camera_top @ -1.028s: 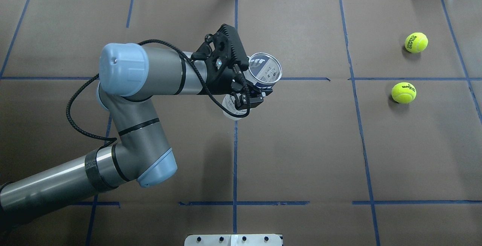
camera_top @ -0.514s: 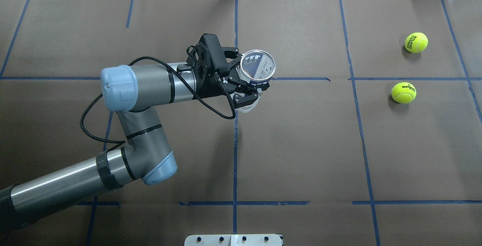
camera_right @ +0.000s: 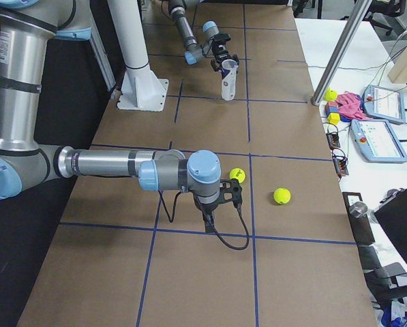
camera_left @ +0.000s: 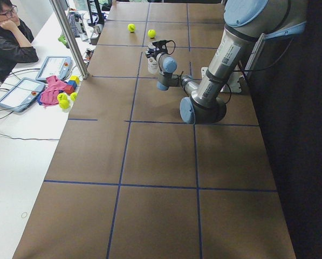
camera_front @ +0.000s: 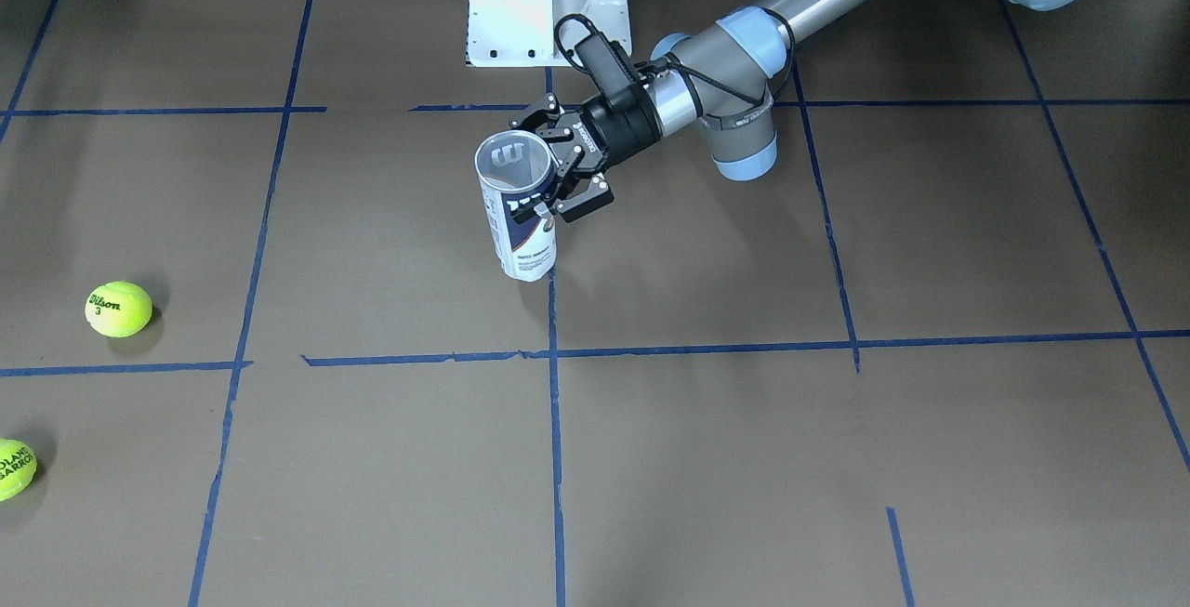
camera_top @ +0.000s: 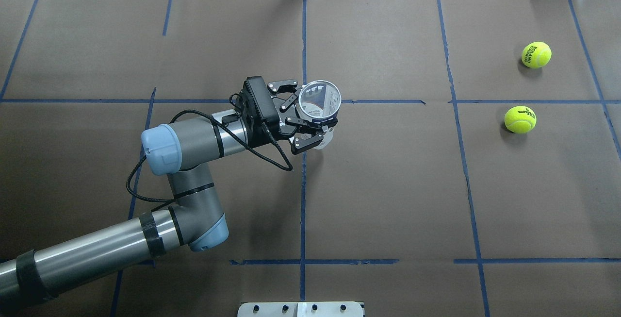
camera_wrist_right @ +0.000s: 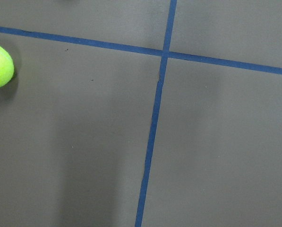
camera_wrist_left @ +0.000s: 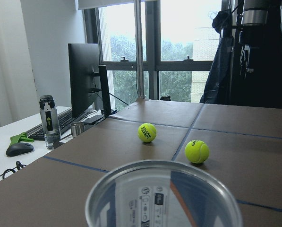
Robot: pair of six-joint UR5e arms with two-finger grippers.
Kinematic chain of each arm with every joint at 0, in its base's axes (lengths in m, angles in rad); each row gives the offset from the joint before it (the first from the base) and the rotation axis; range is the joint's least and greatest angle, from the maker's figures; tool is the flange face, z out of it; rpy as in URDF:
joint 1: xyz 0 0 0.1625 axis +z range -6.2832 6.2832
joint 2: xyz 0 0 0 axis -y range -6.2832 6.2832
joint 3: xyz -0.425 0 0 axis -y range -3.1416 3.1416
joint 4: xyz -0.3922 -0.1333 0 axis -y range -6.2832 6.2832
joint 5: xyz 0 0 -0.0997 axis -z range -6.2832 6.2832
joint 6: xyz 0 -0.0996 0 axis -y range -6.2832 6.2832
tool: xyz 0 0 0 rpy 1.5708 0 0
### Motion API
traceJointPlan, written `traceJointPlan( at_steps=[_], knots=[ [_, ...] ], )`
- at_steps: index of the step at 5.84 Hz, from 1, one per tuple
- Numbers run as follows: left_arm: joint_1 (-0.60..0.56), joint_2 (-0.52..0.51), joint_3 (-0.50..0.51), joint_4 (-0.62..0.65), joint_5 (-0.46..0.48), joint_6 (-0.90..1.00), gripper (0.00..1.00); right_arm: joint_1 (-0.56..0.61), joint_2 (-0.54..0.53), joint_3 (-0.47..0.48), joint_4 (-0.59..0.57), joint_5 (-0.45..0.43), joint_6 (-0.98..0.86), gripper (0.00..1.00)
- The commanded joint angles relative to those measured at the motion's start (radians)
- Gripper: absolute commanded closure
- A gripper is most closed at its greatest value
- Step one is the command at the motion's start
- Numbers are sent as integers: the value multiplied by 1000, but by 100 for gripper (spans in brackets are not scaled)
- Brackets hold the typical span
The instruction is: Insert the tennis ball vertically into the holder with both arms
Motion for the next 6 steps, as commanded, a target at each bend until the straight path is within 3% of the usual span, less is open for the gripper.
traceJointPlan(
  at_steps=[1,6],
  knots=[
    [0,1,42,-43,5,1,33,0,0,2,1,0,0,0],
    [1,4,65,-43,60,-2,27,0,0,0,1,0,0,0]
  ],
)
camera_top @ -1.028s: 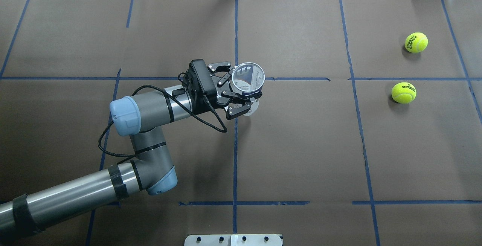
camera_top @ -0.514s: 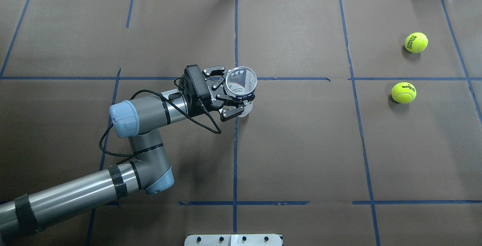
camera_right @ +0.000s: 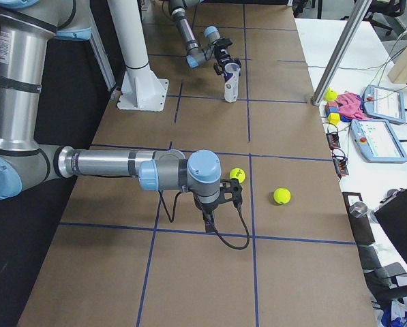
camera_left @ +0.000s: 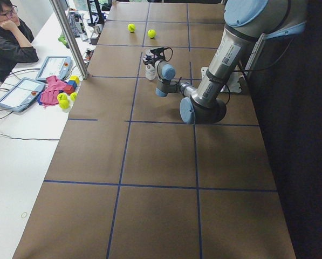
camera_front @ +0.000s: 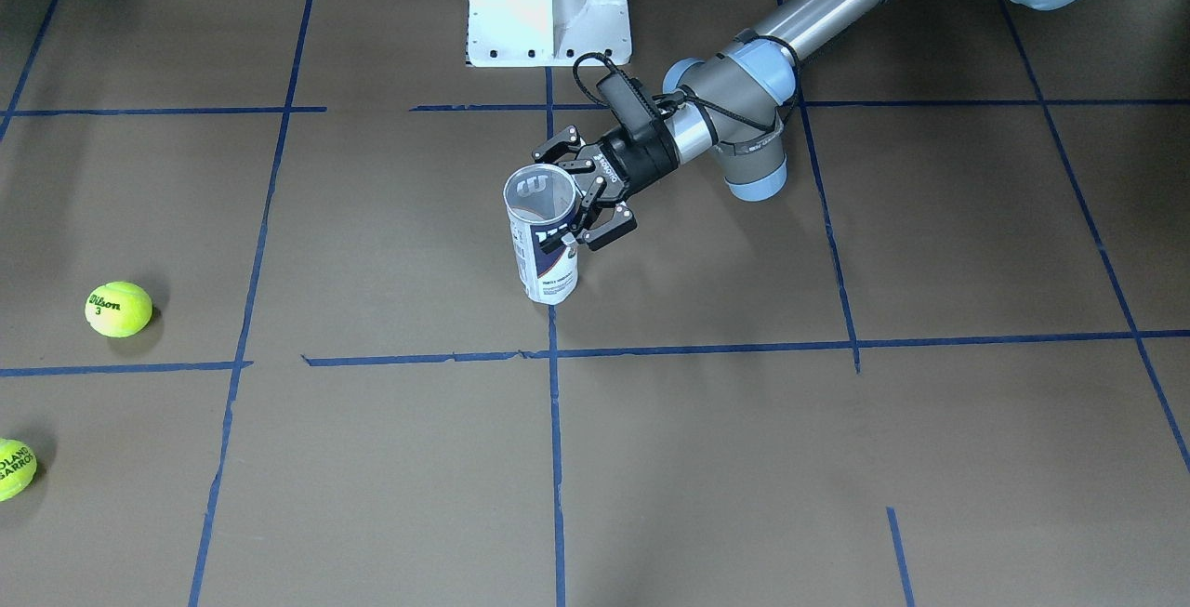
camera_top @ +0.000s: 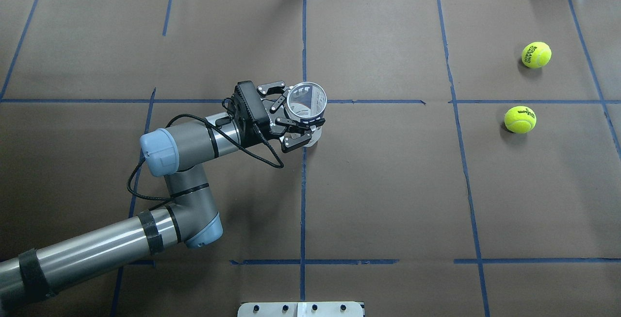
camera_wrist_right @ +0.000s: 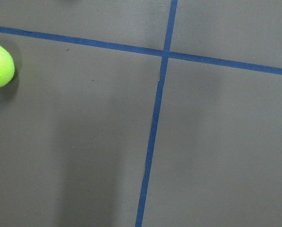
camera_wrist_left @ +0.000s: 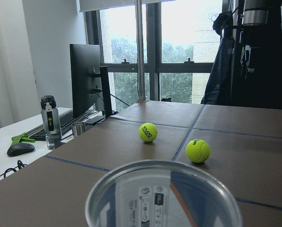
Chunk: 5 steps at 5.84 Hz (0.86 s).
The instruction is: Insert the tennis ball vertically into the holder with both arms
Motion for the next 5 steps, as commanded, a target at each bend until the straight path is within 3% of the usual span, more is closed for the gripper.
traceJointPlan(
  at_steps=[1,3,5],
  knots=[
    [5,1,1,1,25,-1,21,-2,2,0,0,-1,0,0],
    [5,13,1,8,23,-5,18,-23,5,27,41,1,5,0],
    [5,13,-1,8,23,-5,17,-93,92,29,40,4,90,0]
  ],
)
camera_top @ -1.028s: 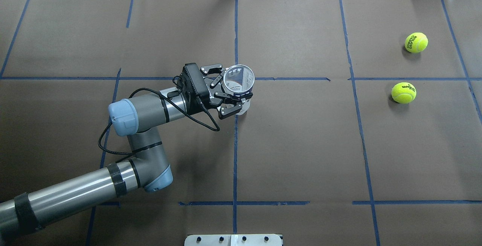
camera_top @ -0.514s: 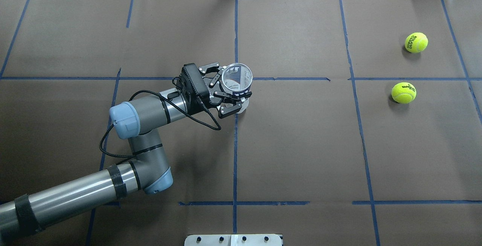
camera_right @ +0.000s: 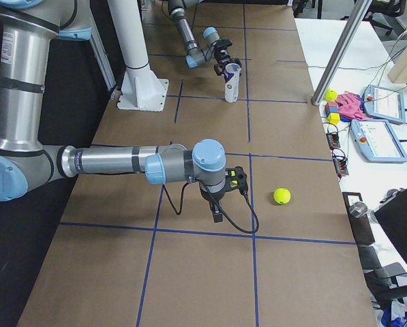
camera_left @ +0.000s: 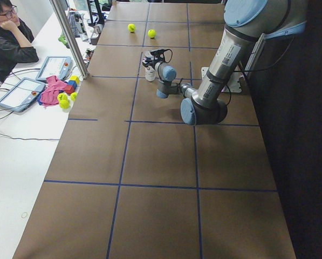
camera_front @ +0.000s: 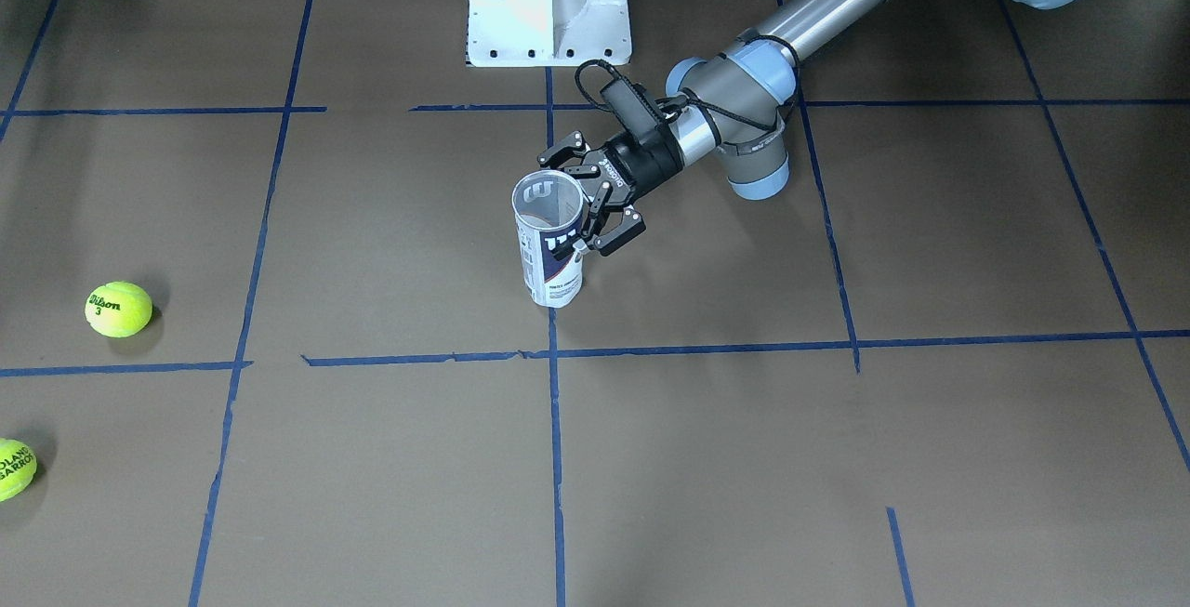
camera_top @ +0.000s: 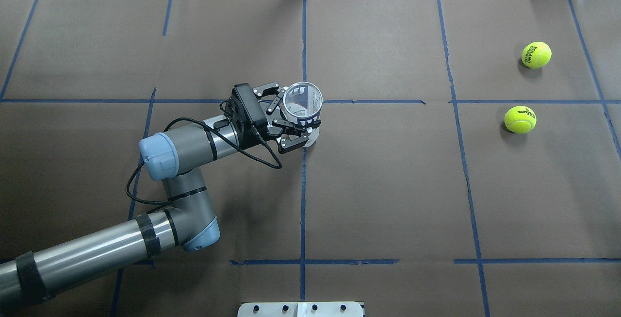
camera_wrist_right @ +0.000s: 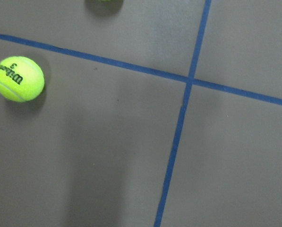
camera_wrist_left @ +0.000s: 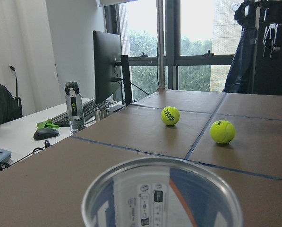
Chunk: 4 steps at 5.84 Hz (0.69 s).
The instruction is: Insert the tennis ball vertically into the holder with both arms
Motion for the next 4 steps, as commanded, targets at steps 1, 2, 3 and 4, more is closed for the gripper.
traceJointPlan(
  at_steps=[1,2,3,4],
  knots=[
    [0,1,0,0,0,0,17,-123,103,0,5,-5,174,0],
    [2,1,-2,0,0,-2,16,-226,170,-2,7,-19,300,0],
    [2,-1,-7,0,0,-2,16,-335,242,-10,7,-80,424,0],
    [0,1,-7,-1,0,-2,16,-404,280,-23,28,-129,498,0]
  ],
)
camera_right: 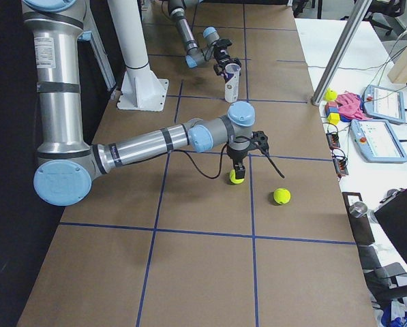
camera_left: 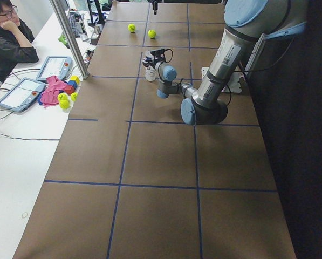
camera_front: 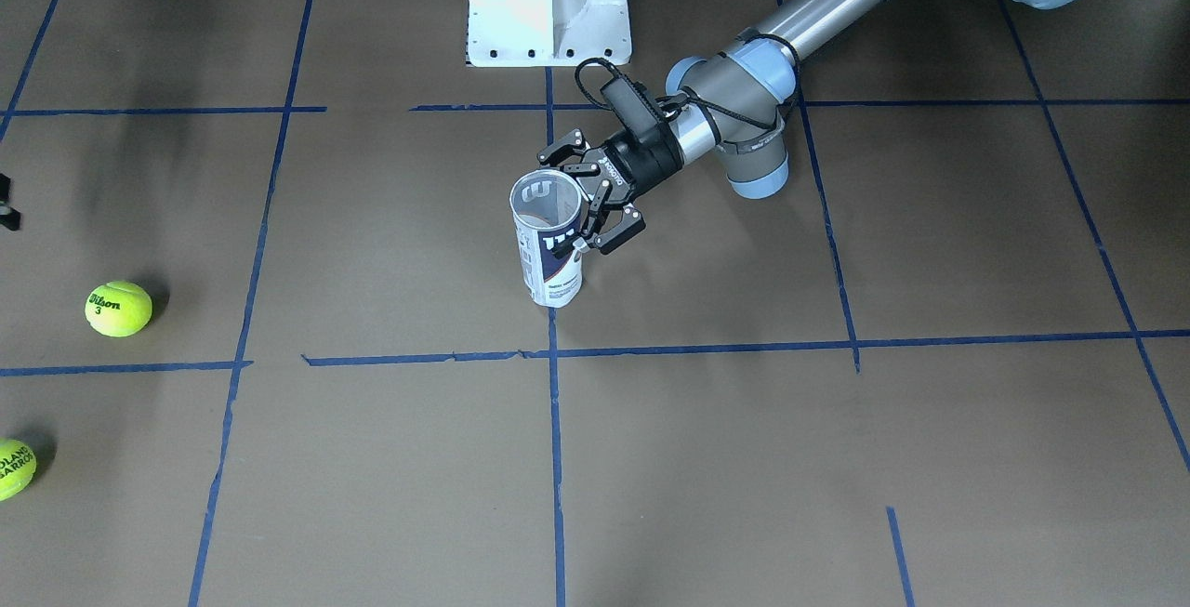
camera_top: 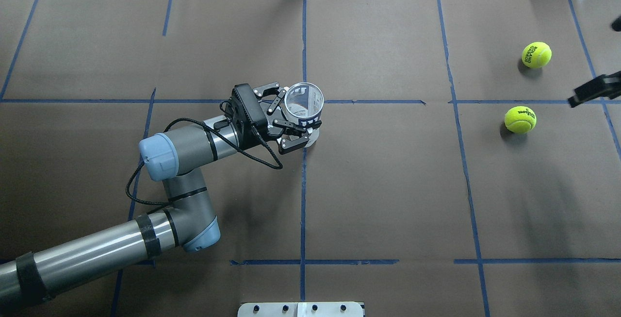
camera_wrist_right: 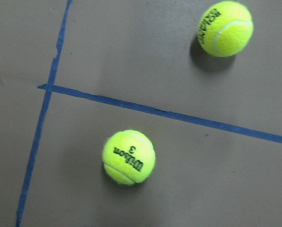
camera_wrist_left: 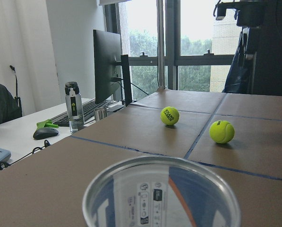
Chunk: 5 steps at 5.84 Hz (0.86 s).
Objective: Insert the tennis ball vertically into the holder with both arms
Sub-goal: 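Reach the right gripper to the nearer tennis ball and grasp it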
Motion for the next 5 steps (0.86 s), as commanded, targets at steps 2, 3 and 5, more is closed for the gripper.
traceJointPlan(
  at_steps=[2,3,5],
  knots=[
    [-1,1,-3,-4,0,-27,16,-125,48,-109,182,-99,143,0],
    [-1,1,-3,-4,0,-32,16,-138,48,-149,223,-128,143,0],
    [1,-1,-3,-4,0,-32,16,-178,57,-195,231,-159,143,0]
  ],
)
